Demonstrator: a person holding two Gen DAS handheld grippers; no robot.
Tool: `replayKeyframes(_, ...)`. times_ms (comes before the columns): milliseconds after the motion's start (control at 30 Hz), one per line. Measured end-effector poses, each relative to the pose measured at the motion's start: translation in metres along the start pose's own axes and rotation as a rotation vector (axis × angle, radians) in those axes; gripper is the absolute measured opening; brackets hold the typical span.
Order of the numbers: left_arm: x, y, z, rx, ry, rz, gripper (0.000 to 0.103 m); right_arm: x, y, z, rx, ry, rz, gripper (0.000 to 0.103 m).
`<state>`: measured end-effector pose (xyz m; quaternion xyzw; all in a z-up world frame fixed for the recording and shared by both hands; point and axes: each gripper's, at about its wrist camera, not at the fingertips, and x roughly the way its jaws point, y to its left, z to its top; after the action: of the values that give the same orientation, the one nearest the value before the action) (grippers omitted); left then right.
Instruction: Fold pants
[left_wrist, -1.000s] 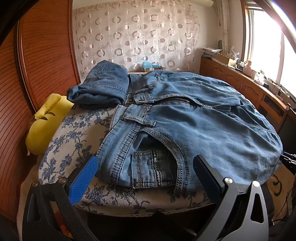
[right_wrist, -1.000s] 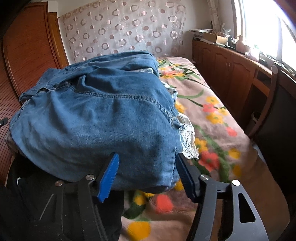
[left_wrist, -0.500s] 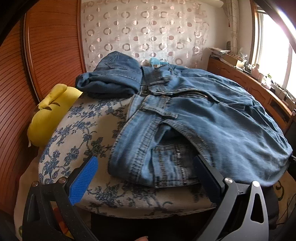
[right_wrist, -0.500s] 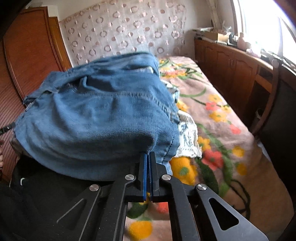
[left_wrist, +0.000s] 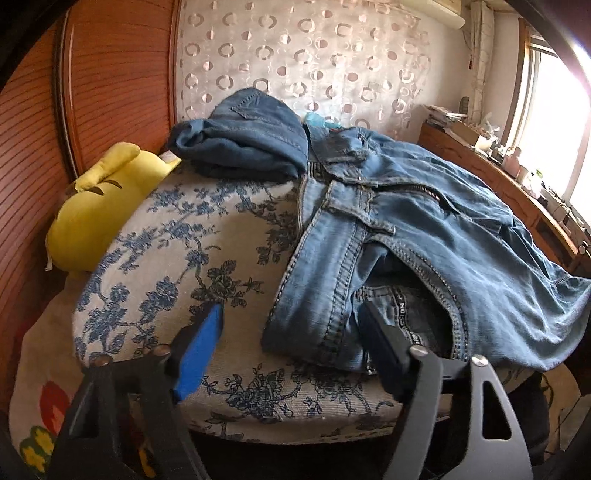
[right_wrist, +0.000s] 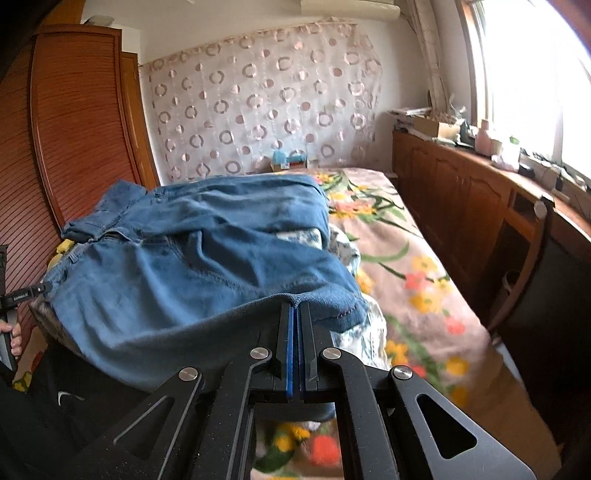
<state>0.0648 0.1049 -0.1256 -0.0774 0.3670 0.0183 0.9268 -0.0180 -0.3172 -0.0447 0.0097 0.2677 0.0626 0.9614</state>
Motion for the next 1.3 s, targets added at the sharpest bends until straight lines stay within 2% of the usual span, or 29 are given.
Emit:
replayKeyframes(67,0.003,0.000,-0.001,0.007,0.004,-0.006,0.066,0.005,0.002,0.002,-0.012,-0.002,-0.003,0.001)
replayKeyframes(133,0.004,-0.001,-0.001,0.015,0.004,-0.014,0.058,0.007,0.003,0.006,-0.021,-0.005,-0.006,0.001)
replayKeyframes(167,0.004,-0.001,0.001,0.018,0.009,-0.038,0.046,0.008,0.003,0.007,-0.025,-0.007,-0.007,0.001)
replayKeyframes(200,0.004,-0.001,0.002,0.019,0.015,-0.063,0.038,0.010,0.002,0.009,-0.029,-0.011,-0.009,0.001)
replayKeyframes(233,0.003,-0.002,0.003,0.023,0.017,-0.068,0.034,0.014,0.002,0.012,-0.033,-0.012,-0.010,0.001)
replayKeyframes(267,0.001,-0.005,0.005,0.034,0.014,-0.082,0.021,0.015,0.002,0.014,-0.037,-0.016,-0.012,0.001)
replayKeyframes(300,0.000,-0.007,0.008,0.040,0.015,-0.099,0.018,0.017,0.003,0.016,-0.040,-0.021,-0.013,0.001)
replayKeyframes(667,-0.042,-0.028,0.068,0.108,-0.118,-0.127,0.014,0.038,0.013,0.069,-0.127,-0.089,-0.037,0.001)
replayKeyframes(833,-0.037,-0.032,0.095,0.119,-0.146,-0.120,0.014,0.060,0.014,0.089,-0.146,-0.120,-0.038,0.001)
replayKeyframes(1100,-0.019,-0.040,0.122,0.129,-0.152,-0.107,0.014,0.107,0.007,0.094,-0.141,-0.092,-0.028,0.001)
replayKeyframes(1300,-0.004,-0.047,0.149,0.146,-0.166,-0.094,0.013,0.126,-0.001,0.115,-0.152,-0.083,-0.041,0.001)
